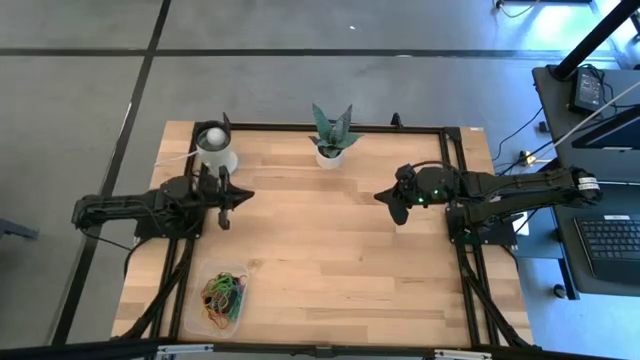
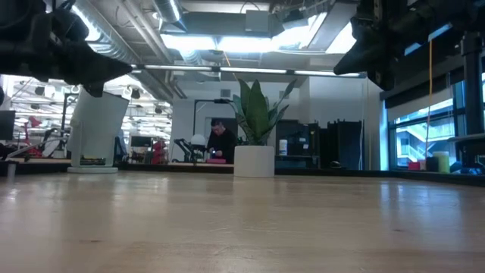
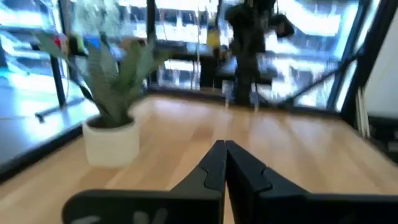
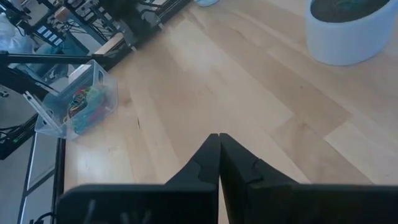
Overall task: Pick and place rubber bands into bin
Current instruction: Return to Home Position
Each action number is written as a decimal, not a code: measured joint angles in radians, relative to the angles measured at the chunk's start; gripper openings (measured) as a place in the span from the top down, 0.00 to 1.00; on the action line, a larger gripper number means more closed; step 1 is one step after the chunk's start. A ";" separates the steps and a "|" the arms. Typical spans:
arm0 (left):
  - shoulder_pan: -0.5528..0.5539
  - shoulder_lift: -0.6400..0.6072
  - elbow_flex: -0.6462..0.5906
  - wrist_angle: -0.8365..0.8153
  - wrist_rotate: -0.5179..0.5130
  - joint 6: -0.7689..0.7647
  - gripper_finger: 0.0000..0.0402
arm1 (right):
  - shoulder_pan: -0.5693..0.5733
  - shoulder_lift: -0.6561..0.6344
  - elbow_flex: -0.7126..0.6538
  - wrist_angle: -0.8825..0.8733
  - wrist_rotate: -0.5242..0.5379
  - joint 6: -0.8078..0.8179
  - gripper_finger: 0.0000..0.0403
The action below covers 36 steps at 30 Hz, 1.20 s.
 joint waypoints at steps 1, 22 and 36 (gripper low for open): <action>0.000 0.008 0.000 -0.006 0.007 0.009 1.00 | 0.000 0.000 0.000 0.000 0.000 -0.001 0.98; 0.000 0.025 0.000 -0.009 0.043 0.048 0.99 | 0.000 -0.140 -0.120 0.044 0.000 -0.482 1.00; 0.000 0.025 0.000 -0.008 0.042 0.048 0.99 | 0.083 -0.617 -0.429 0.198 0.024 -0.425 1.00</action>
